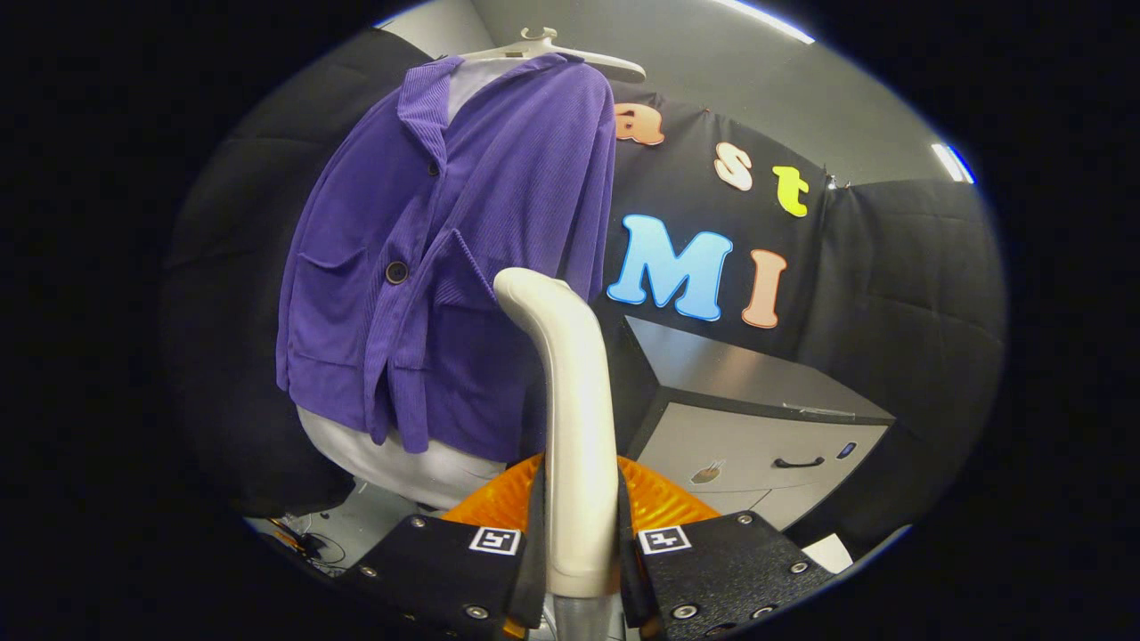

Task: Iron the clothes twice with a garment steamer, once on the left side and once on the right side.

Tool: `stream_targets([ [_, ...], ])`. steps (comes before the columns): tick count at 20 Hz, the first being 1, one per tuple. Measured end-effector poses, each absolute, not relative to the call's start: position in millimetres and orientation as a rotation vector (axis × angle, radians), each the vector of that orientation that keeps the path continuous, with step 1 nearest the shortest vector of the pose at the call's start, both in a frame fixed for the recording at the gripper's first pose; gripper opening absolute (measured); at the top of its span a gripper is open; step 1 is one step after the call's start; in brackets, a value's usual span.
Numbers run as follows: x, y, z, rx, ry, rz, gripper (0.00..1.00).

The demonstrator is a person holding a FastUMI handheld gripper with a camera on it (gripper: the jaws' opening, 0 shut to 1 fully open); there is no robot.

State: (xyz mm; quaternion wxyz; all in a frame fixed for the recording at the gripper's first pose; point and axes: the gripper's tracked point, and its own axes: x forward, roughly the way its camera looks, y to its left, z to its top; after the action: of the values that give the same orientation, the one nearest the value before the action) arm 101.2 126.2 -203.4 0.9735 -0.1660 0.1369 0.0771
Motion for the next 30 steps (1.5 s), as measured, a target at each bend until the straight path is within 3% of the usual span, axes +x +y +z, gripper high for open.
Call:
stream_targets([
  [14, 51.5, 109.4, -285.3, -0.384, 0.530, 0.233, 0.34],
  [21, 15.2, 139.9, -294.8, -0.411, 0.551, 0.377, 0.34],
  [30, -9.5, 210.5, -212.7, -0.352, 0.473, 0.523, 0.34],
])
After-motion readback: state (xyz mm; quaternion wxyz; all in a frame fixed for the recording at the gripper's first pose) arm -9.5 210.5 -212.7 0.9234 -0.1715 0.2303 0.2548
